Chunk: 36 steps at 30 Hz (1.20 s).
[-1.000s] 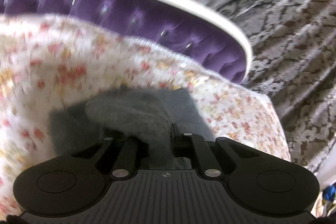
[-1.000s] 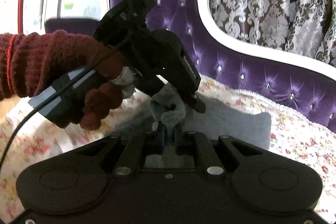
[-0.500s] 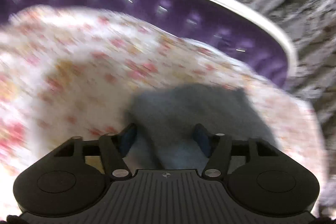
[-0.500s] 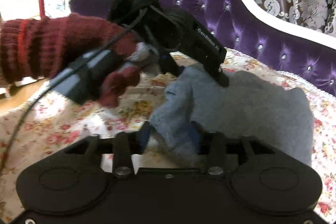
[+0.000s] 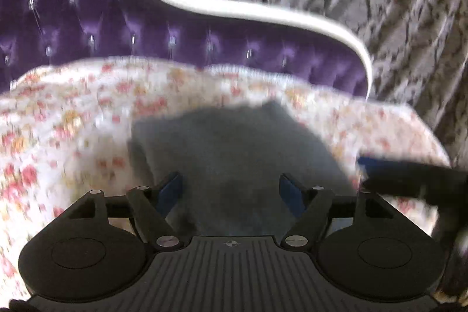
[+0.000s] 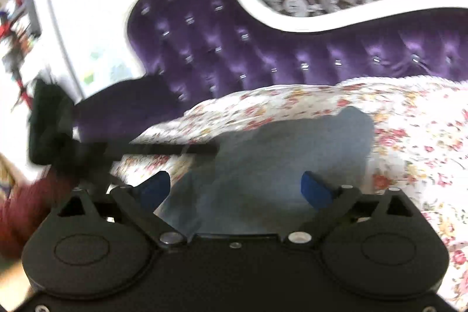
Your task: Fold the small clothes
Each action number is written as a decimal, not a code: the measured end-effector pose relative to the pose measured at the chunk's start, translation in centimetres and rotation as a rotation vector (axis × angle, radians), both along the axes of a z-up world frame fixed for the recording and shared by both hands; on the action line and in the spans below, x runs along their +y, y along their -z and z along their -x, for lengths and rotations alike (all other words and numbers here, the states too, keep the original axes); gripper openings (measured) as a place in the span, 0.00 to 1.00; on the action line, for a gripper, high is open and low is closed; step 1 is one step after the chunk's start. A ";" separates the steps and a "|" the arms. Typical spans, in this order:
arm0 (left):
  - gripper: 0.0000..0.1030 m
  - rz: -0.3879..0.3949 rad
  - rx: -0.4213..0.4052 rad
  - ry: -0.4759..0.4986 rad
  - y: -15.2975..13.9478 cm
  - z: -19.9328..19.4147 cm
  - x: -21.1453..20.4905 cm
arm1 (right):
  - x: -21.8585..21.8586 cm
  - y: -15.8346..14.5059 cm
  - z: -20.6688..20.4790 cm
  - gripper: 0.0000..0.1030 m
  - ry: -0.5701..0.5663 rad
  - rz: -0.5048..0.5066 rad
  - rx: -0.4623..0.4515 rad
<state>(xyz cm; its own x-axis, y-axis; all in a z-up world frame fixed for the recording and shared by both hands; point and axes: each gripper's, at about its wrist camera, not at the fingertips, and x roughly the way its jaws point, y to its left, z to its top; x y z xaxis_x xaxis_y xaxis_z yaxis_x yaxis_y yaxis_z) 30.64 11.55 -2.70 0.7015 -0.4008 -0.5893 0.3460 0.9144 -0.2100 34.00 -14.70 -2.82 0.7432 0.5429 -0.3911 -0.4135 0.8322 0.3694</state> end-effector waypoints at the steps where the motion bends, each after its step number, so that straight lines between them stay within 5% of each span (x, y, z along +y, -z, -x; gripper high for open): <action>1: 0.69 -0.016 0.025 -0.011 0.9 -0.1 0.0 | -0.3 -0.2 -0.6 0.94 0.002 -0.009 0.005; 6: 0.79 0.071 0.106 -0.072 3.4 -0.4 2.0 | 0.0 -0.3 -2.6 0.98 -0.077 -0.053 0.038; 13: 0.81 0.035 0.105 -0.060 3.2 -0.3 1.6 | 1.0 2.1 -9.0 0.99 -0.153 -0.021 0.170; 21: 0.81 0.057 0.121 -0.068 3.2 -0.1 1.6 | -1.7 3.5 -15.6 0.98 0.076 0.199 0.236; 25: 0.81 0.092 0.169 -0.096 2.8 0.4 2.2 | -5.0 3.2 -14.4 0.98 0.113 0.039 0.250; 36: 0.86 0.241 0.251 -0.121 3.1 0.5 2.9 | -7.2 5.8 -12.3 1.00 -0.018 -0.235 0.341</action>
